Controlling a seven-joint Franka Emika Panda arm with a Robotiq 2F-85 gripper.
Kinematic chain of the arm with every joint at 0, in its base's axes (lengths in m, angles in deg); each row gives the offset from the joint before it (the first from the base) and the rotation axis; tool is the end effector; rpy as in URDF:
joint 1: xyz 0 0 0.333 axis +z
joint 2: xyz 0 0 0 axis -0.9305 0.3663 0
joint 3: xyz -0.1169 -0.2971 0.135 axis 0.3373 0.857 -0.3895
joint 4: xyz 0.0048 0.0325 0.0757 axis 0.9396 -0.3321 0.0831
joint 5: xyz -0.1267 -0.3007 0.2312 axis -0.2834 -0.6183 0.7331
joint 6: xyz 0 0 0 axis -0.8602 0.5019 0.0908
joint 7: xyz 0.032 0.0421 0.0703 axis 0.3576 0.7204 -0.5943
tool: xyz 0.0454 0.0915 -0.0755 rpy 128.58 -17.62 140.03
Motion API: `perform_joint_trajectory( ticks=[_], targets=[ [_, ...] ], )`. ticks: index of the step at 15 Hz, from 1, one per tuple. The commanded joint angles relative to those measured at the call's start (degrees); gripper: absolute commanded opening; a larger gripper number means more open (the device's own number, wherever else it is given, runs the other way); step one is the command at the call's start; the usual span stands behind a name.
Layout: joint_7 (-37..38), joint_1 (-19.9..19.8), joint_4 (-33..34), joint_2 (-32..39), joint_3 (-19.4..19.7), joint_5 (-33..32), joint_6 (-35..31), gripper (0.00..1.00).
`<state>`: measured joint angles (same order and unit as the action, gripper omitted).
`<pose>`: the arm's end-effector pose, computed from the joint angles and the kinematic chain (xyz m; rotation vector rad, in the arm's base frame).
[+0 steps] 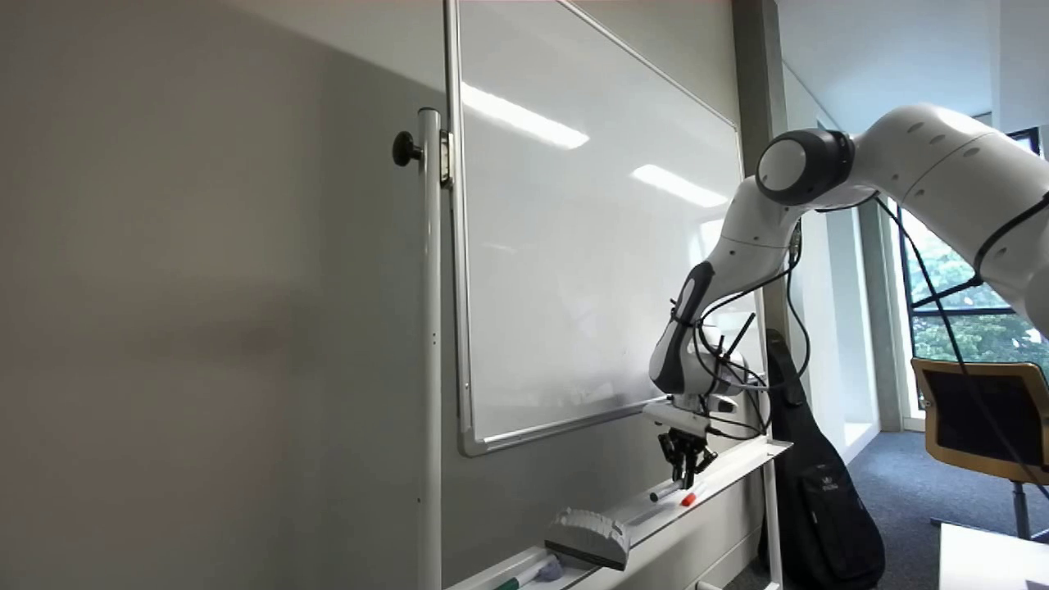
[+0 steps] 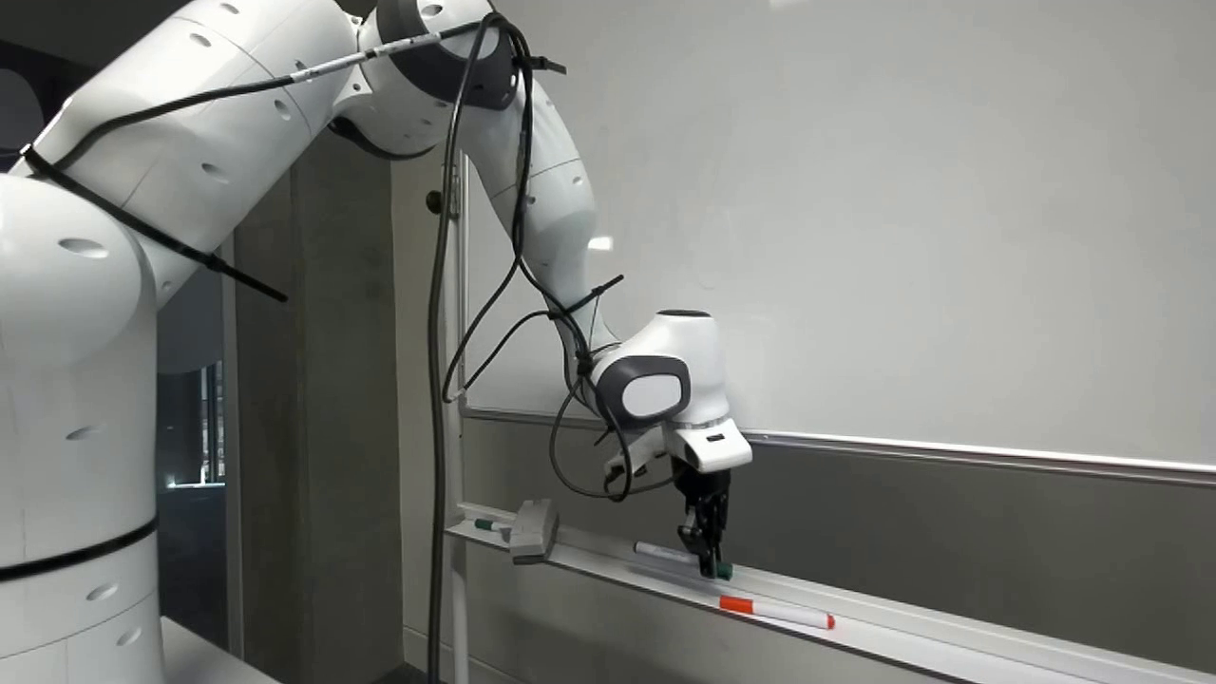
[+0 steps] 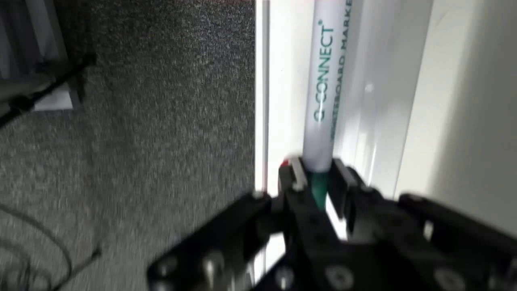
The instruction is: Pick up the green marker and then put it back down
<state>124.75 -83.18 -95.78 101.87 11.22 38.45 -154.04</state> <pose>0.5647 -0.2359 0.1424 -2.0846 2.1622 -0.2324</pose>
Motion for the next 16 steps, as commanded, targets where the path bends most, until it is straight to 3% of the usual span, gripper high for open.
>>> perform_joint_trajectory(
  ticks=[1, 9, 13, 16],
  targets=[
    [-9.0, -2.8, -9.3, -3.9, -4.4, 4.7, -9.2, 0.05],
    [-11.2, -11.6, -13.0, -3.4, -14.3, 5.3, -17.5, 0.05],
    [-10.3, -14.2, -12.1, -2.7, -16.5, 4.8, -19.7, 0.05],
    [-9.6, -14.1, -11.0, -1.9, -16.4, 4.6, -19.8, 0.05]
  ],
)
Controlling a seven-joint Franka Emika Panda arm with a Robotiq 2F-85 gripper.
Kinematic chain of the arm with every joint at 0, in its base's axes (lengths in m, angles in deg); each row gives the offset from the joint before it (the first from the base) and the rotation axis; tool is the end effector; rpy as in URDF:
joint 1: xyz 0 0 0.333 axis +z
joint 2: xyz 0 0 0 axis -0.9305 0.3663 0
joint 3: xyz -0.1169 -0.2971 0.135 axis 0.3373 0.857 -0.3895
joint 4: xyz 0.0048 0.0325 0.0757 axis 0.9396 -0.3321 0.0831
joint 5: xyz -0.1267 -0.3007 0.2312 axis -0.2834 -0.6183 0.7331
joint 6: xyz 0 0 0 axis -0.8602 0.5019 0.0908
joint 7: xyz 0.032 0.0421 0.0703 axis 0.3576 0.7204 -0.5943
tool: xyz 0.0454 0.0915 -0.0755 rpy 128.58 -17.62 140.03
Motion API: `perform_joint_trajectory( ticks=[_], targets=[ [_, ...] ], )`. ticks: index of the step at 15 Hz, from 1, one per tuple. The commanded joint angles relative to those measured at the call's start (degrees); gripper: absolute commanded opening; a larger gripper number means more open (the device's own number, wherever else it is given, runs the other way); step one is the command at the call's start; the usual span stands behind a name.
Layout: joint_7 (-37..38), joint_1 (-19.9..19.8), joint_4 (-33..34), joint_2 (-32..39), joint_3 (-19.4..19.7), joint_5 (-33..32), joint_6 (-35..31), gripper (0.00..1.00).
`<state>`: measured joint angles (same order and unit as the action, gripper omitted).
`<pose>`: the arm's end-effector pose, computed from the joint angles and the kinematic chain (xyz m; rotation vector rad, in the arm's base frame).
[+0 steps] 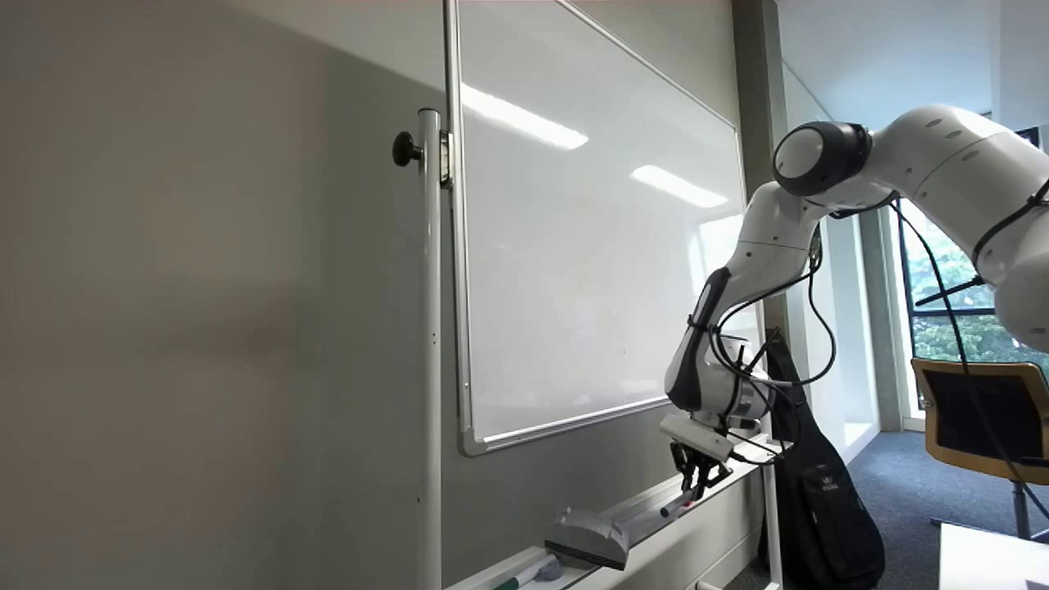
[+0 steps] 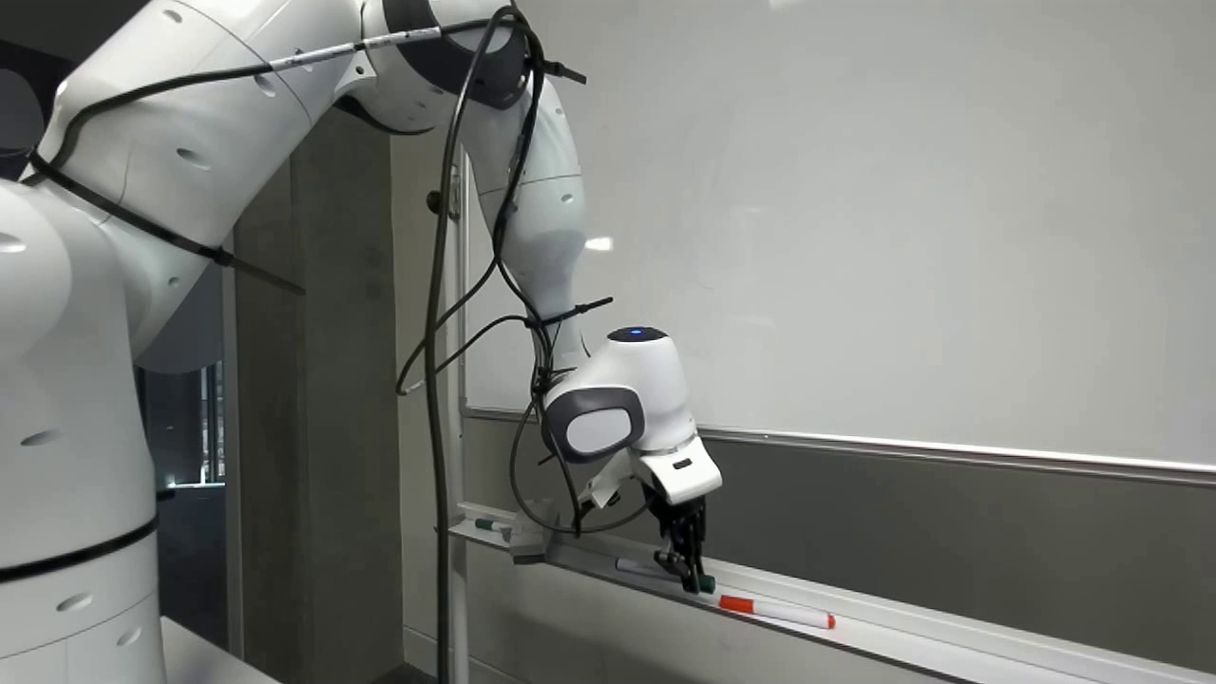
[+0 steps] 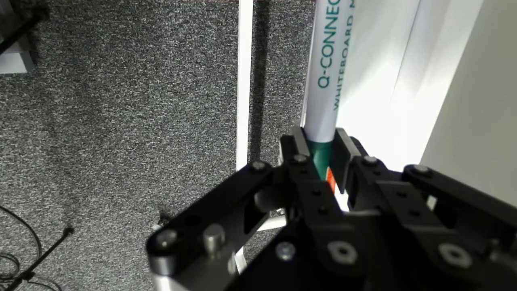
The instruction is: Pick up the green marker and then put it back down
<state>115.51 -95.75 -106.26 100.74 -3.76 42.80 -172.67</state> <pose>0.5189 -0.2158 0.1273 -2.0649 2.0680 -0.4102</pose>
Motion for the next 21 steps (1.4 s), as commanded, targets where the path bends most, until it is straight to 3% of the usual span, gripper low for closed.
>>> perform_joint_trajectory(
  ticks=[1, 14, 15, 16, 21],
  targets=[
    [-0.1, -0.8, -0.1, -0.3, -0.8, 0.2, -1.1, 0.05],
    [2.5, 10.4, 8.4, 4.9, 7.4, 2.9, 2.9, 0.05],
    [1.8, 8.6, 6.7, 4.1, 5.6, 1.4, 1.1, 0.05],
    [1.8, 8.9, 7.0, 4.4, 5.8, 1.4, 1.0, 0.19],
    [1.8, 8.9, 7.0, 4.6, 5.8, 1.4, 1.0, 0.19]
  ],
)
